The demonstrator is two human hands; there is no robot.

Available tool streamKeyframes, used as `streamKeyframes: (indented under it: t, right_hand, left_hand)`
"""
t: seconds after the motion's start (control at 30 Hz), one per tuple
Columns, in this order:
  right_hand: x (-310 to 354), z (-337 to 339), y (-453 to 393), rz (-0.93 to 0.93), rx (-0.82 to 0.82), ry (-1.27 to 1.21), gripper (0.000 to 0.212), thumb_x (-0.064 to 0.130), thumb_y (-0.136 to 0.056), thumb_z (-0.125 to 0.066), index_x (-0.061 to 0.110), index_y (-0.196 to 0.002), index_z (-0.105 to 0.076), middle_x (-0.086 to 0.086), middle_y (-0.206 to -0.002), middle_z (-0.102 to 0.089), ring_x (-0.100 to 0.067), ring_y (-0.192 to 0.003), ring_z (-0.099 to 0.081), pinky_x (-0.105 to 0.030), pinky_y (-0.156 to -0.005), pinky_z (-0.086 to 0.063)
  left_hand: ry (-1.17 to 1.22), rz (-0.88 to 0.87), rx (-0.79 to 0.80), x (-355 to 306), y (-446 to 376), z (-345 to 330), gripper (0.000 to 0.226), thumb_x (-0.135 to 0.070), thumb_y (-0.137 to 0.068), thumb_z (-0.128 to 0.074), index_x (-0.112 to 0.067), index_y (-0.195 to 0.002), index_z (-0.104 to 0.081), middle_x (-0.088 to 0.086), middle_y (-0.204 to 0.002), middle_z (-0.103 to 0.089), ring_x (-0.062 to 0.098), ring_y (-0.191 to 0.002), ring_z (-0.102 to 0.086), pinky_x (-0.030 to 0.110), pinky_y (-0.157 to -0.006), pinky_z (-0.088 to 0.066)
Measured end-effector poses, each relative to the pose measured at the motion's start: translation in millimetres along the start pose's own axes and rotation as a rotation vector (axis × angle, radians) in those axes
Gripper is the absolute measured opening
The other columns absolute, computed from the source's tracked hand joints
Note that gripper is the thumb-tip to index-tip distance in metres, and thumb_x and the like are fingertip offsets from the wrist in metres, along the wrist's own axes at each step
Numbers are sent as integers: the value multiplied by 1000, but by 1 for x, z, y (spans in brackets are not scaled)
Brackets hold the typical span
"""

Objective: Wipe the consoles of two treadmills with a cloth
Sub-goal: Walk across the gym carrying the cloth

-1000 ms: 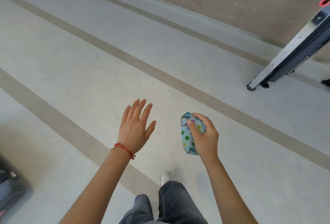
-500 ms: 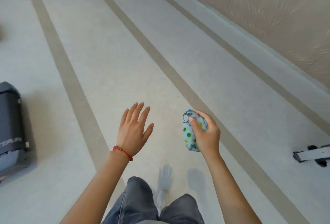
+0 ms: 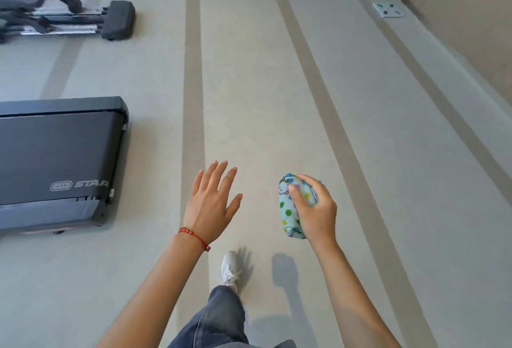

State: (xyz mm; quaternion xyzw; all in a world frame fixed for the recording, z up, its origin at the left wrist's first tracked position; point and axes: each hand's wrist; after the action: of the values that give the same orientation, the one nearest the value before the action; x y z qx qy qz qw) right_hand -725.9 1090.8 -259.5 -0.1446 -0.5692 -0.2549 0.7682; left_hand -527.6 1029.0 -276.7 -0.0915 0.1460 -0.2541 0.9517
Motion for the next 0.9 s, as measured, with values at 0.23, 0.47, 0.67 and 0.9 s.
streamKeyframes:
  t: [0.23, 0.47, 0.67, 0.9]
  right_hand:
    - [43, -85, -131, 15, 30, 17, 18, 26, -83, -68, 32, -99, -63, 5, -104, -63, -9, -94, -60, -27, -83, -50]
    - [62, -138, -251, 16, 52, 33, 18, 28, -82, -67, 32, -99, -63, 5, -103, -63, -9, -94, -61, -34, -84, -53]
    - [76, -181, -379, 35, 88, 14, 17, 28, -82, -67, 34, -98, -62, 4, -105, -63, -8, -94, -61, -26, -81, -51]
    - [120, -222, -541, 47, 135, 4, 18, 32, -81, -68, 34, -97, -63, 4, -105, -63, -5, -94, -60, -28, -83, -50]
  left_hand:
    - [-42, 57, -1, 93, -124, 0, 53, -46, -96, -24, -10, -127, -46, 15, -130, -53, 30, -125, -36, 49, -102, -35]
    - [-69, 106, -3, 149, -236, -21, 53, -45, -94, -29, -9, -127, -50, 16, -130, -53, 32, -124, -40, 45, -104, -28]
    - [-70, 141, -3, 189, -354, -51, 65, -50, -98, -13, -7, -127, -53, 16, -130, -54, 29, -125, -35, 48, -103, -32]
    - [-83, 179, -30, 225, -510, -65, 55, -43, -91, -34, -6, -126, -54, 16, -129, -54, 31, -124, -39, 45, -105, -30]
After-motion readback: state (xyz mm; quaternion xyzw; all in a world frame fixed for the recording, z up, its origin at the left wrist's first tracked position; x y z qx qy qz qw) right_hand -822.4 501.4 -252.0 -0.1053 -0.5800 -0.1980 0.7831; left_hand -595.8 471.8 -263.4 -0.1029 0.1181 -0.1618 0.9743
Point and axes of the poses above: each hand's wrist, its own y-axis away from the middle knuckle, its own z-axis out of the back of the hand, x = y × z
